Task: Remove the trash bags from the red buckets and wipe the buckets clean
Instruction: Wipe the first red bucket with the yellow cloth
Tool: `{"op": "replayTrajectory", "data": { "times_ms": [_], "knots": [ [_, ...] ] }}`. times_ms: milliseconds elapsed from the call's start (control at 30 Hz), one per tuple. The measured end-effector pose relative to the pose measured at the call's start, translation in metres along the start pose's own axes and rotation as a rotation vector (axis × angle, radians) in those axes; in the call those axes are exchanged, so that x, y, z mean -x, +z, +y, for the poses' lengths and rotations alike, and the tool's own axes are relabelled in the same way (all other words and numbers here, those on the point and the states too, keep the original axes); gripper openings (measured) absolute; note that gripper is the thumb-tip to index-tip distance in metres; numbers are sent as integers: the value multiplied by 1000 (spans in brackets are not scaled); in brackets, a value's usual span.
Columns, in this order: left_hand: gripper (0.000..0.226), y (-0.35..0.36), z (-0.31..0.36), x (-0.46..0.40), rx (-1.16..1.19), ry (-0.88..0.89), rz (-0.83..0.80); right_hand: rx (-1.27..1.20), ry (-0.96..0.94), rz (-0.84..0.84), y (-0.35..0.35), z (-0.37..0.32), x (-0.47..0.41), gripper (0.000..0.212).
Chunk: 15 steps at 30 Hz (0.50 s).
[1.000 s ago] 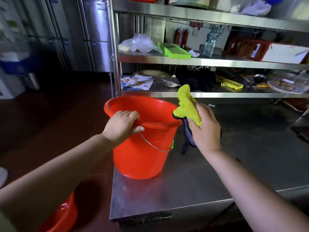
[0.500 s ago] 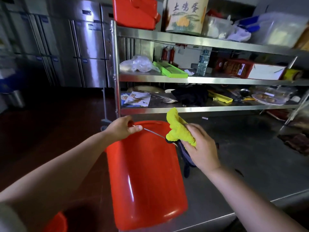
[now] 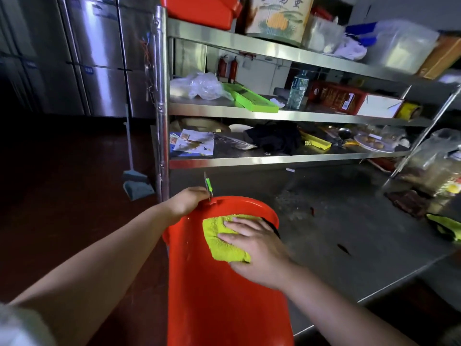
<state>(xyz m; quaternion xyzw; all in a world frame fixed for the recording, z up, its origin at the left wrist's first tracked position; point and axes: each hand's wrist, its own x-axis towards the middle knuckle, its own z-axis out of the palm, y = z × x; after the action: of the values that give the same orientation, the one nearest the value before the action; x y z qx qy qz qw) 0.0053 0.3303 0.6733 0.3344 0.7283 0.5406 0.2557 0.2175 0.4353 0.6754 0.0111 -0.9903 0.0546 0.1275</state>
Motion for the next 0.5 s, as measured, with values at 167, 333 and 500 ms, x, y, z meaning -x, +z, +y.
{"op": "replayTrajectory", "data": {
  "times_ms": [167, 333, 500],
  "knots": [
    [28, -2, -7, -8, -3, 81, -89, 129, 39, 35, 4, 0, -35, 48],
    [25, 3, -14, -13, 49, 65, -46, 116, 82, 88, 11, 4, -61, 45],
    [28, 3, -18, -7, -133, 148, -24, 13, 84, 152, 22, -6, -29, 43]
  ]
}}
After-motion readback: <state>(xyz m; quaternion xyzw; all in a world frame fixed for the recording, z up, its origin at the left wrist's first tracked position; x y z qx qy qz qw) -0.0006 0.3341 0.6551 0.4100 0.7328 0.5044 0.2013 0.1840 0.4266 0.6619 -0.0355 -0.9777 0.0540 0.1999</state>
